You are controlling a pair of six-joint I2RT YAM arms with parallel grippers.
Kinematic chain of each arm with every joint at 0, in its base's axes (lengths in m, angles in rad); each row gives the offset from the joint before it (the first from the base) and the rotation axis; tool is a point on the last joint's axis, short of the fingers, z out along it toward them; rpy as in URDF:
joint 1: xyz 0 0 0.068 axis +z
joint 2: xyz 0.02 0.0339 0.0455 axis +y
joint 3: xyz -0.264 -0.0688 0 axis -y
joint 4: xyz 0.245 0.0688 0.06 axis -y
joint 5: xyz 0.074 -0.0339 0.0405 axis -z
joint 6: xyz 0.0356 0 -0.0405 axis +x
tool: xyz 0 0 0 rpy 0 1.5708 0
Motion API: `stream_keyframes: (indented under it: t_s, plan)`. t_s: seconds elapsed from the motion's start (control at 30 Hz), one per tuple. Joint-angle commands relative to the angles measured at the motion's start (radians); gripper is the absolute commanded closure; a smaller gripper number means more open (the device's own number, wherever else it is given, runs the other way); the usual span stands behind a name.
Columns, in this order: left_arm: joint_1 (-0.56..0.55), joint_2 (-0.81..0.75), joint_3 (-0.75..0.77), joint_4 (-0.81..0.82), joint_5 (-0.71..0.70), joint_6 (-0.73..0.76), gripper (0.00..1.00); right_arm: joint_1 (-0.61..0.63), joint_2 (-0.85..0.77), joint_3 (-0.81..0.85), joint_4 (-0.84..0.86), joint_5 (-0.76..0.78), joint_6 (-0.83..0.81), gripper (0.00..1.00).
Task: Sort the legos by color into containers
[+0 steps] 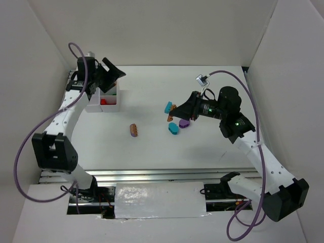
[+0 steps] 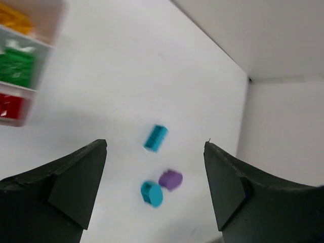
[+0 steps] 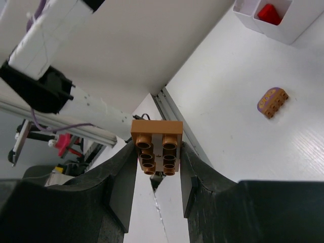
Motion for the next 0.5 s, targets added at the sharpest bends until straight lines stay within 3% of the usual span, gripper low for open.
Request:
stream_keyframes:
  t_s: [0.0, 0.17, 0.27, 0.4, 0.47]
  plan:
    - [-0.021, -0.158, -0.073, 0.192, 0.345, 0.237, 0.1, 0.007, 0.002, 0.028, 0.124, -0.025, 0.066, 1.0]
    - [-0.105, -0.315, -0.194, 0.318, 0.818, 0.317, 0.06, 0.007, 0.04, 0.048, 0.257, -0.081, 0.173, 1.0]
    - [-0.174, -0.384, -0.265, 0.378, 0.994, 0.293, 0.02, 0.008, 0.063, 0.092, 0.279, -0.076, 0.2, 1.0]
    - [-0.298, -0.488, -0.386, 0.661, 1.016, 0.158, 0.01, 0.02, 0.114, 0.143, 0.302, -0.09, 0.207, 1.0]
    - [-0.338, -0.495, -0.386, 0.701, 1.008, 0.11, 0.01, 0.037, 0.134, 0.162, 0.313, -0.105, 0.198, 1.0]
